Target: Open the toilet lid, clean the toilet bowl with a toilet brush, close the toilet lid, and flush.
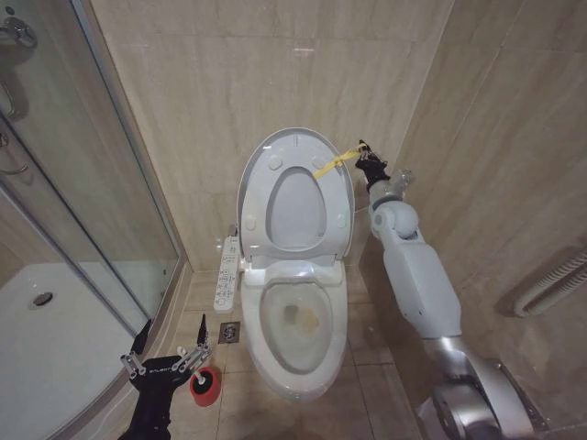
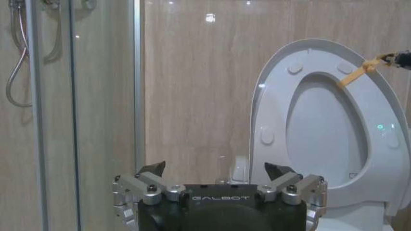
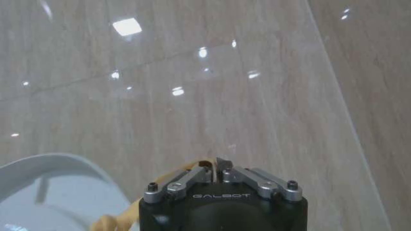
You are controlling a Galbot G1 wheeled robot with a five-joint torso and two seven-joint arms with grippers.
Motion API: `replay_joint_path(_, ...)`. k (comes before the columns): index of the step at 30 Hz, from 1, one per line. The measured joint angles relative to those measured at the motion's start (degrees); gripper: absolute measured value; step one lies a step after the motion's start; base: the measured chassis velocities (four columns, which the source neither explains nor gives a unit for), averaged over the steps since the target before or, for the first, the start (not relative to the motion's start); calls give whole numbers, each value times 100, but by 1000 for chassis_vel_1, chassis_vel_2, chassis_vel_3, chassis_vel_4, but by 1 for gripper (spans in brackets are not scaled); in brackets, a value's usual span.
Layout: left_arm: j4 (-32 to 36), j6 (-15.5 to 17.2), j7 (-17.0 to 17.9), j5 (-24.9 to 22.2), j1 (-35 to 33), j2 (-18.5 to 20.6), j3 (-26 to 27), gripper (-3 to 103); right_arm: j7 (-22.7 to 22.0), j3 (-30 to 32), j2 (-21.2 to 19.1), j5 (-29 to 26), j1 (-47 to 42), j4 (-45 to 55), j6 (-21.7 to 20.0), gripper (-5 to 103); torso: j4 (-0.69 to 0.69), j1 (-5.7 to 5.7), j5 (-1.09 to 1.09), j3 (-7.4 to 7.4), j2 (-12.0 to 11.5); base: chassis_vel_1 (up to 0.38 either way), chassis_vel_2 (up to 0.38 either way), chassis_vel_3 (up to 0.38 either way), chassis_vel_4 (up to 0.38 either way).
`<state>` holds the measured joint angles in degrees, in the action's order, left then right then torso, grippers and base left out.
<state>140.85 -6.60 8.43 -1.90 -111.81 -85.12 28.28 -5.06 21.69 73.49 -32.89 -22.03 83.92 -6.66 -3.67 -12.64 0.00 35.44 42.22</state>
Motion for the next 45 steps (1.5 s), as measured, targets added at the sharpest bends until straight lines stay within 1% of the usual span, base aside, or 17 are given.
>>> replay_joint_path(1, 0, 0, 0, 0, 0, 0, 0, 100, 0, 0, 0, 0, 0, 0, 0, 1, 0, 0, 0, 0, 0, 0, 0, 0, 0)
replay_joint_path(3, 0, 0, 0, 0, 0, 1, -1, 100, -75, -101, -190, -300, -314, 460, -231, 1, -2, 0, 1, 0, 0, 0, 0, 0, 0)
replay_joint_path(4, 0, 0, 0, 0, 0, 0, 0, 100, -107, -127, -247, -344, -418, 600, -273, 21, 0, 0, 1, 0, 0, 0, 0, 0, 0)
replay_joint_path(11, 0, 0, 0, 0, 0, 0, 0, 100, -278, -122, -525, -585, -871, 1237, -469, 21, 1, 0, 0, 0, 0, 0, 0, 0, 0)
replay_joint_path(12, 0, 0, 0, 0, 0, 0, 1, 100, -306, -95, -557, -608, -949, 1345, -486, 47, 0, 0, 0, 0, 0, 0, 0, 0, 0)
replay_joint_path(18, 0, 0, 0, 0, 0, 0, 0, 100, -432, 37, -719, -681, -1251, 1831, -618, 47, 2, 0, 0, 0, 0, 0, 0, 0, 0)
replay_joint_path(19, 0, 0, 0, 0, 0, 0, 0, 100, -475, 92, -771, -680, -1373, 2028, -658, 75, 2, 0, 0, 0, 0, 0, 0, 0, 0)
replay_joint_path(22, 0, 0, 0, 0, 0, 0, 1, 100, -599, 210, -873, -680, -1708, 2441, -718, 75, 1, 0, -1, 0, 0, 0, 0, 0, 0)
replay_joint_path(25, 0, 0, 0, 0, 0, 1, 0, 100, -876, 400, -996, -479, -2580, 3104, -805, 75, -1, 0, 0, 0, 0, 0, 0, 0, 0)
replay_joint_path(26, 0, 0, 0, 0, 0, -1, 1, 100, -922, 458, -1009, -404, -2857, 3278, -806, 98, -1, 0, 1, 0, 0, 0, 0, 0, 0)
replay_joint_path(27, 0, 0, 0, 0, 0, -1, 1, 100, -922, 458, -1009, -404, -2857, 3278, -806, 98, -1, 0, 1, 0, 0, 0, 0, 0, 0)
replay_joint_path(30, 0, 0, 0, 0, 0, 2, 0, 100, -993, 616, -1028, -190, -3495, 3699, -808, 98, -1, 1, 1, 0, 0, 0, 0, 0, 0)
replay_joint_path(34, 0, 0, 0, 0, 0, 1, 0, 100, -878, 991, -981, 301, -4503, 4353, -801, 100, 1, 1, 1, 0, 0, 0, 0, 0, 0)
replay_joint_path(35, 0, 0, 0, 0, 0, 1, 0, 100, -878, 991, -981, 301, -4503, 4353, -801, 100, 1, 1, 1, 0, 0, 0, 0, 0, 0)
replay_joint_path(41, 0, 0, 0, 0, 0, 0, 1, 100, -612, 1534, -862, 445, -5655, 5223, -817, 100, 0, 1, -1, -1, 1, 0, 0, 0, 0)
replay_joint_path(44, 0, 0, 0, 0, 0, 0, 0, 100, -498, 1885, -605, 658, -6468, 5643, -620, 100, 0, 1, -2, -1, 1, 0, 0, 0, 0)
replay_joint_path(45, 0, 0, 0, 0, 0, 0, 0, 100, -498, 1885, -605, 658, -6468, 5643, -620, 100, 0, 1, -2, -1, 1, 0, 0, 0, 0)
